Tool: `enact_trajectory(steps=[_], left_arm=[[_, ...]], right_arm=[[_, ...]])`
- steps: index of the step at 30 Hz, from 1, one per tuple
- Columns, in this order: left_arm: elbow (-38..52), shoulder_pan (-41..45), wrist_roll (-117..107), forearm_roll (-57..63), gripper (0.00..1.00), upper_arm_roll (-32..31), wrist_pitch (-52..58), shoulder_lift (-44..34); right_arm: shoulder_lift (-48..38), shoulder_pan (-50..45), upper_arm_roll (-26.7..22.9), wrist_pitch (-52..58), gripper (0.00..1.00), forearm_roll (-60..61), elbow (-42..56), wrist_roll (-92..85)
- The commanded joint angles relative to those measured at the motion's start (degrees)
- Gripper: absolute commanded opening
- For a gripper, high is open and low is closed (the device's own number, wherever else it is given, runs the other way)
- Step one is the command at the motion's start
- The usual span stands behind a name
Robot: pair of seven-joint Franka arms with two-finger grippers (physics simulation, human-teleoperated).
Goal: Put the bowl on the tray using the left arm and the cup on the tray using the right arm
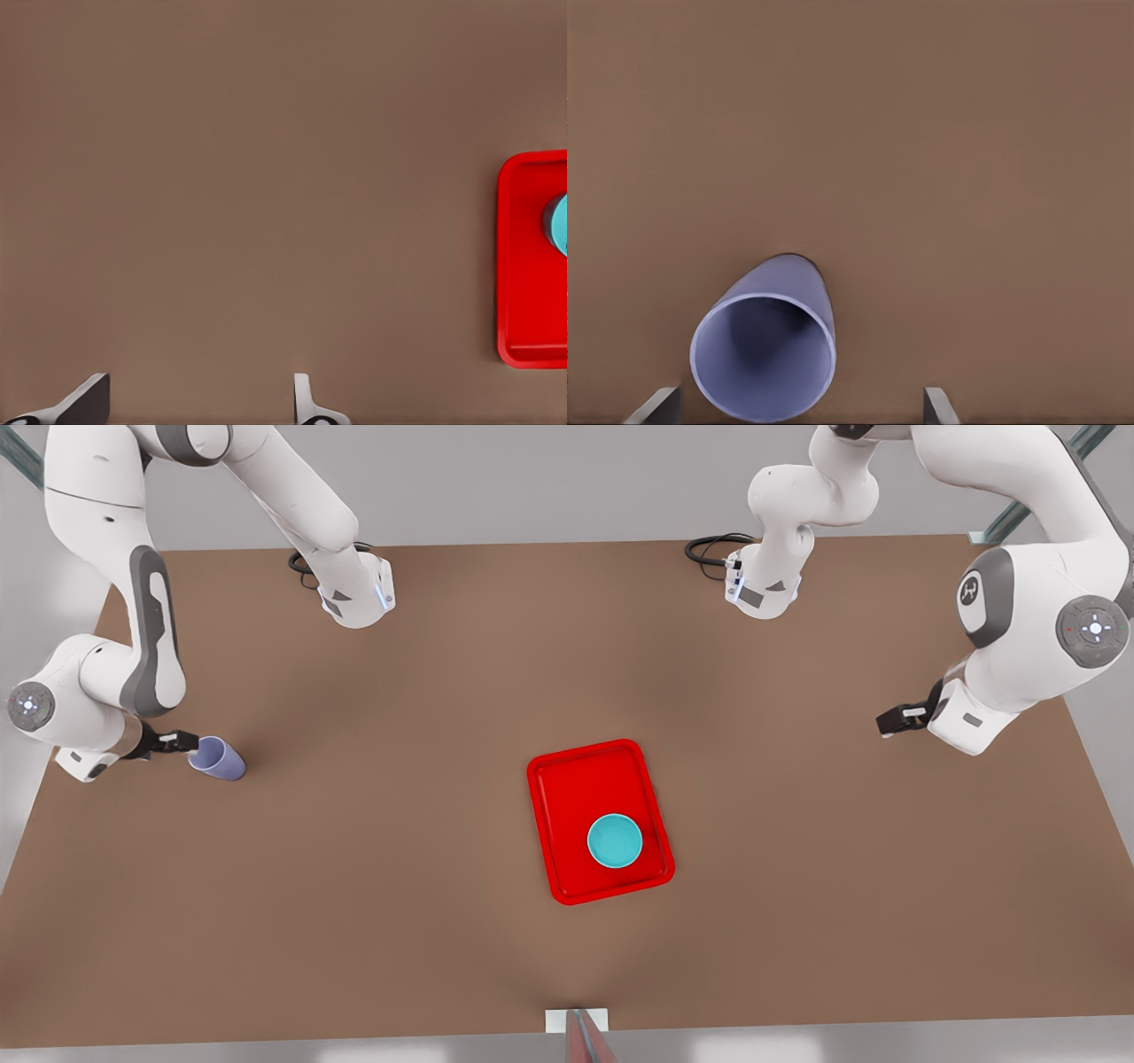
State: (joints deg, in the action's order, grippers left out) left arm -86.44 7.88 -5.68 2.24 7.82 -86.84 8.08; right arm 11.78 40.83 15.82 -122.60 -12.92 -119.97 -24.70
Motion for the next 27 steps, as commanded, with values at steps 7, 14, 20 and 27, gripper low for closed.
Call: enact_trajectory(steps=[7, 14, 20, 27], left_arm=[[0.5, -0.8, 7.1, -0.4, 1.00, 0.1, 0.1, 0.9], [1.2, -0.8, 7.0, -0.3, 1.00, 0.2, 0.4, 2.8], [1.2, -1.1, 7.0, -0.3, 1.00, 0.4, 1.1, 2.9], [1.1, -1.1, 7.0, -0.3, 1.00, 0.4, 1.1, 3.3]], right_arm=[[0.1, 0.9, -0.1, -0.6, 1.00, 0.0, -1.4, 0.1], [1.1, 2.9, -0.1, -6.9, 1.00, 0.0, -4.0, 0.1], [2.1, 3.6, -0.1, -9.1, 1.00, 0.0, -5.8, 0.7], [5.2, 4.2, -0.2, -12.4, 1.00, -0.1, -6.0, 0.6]])
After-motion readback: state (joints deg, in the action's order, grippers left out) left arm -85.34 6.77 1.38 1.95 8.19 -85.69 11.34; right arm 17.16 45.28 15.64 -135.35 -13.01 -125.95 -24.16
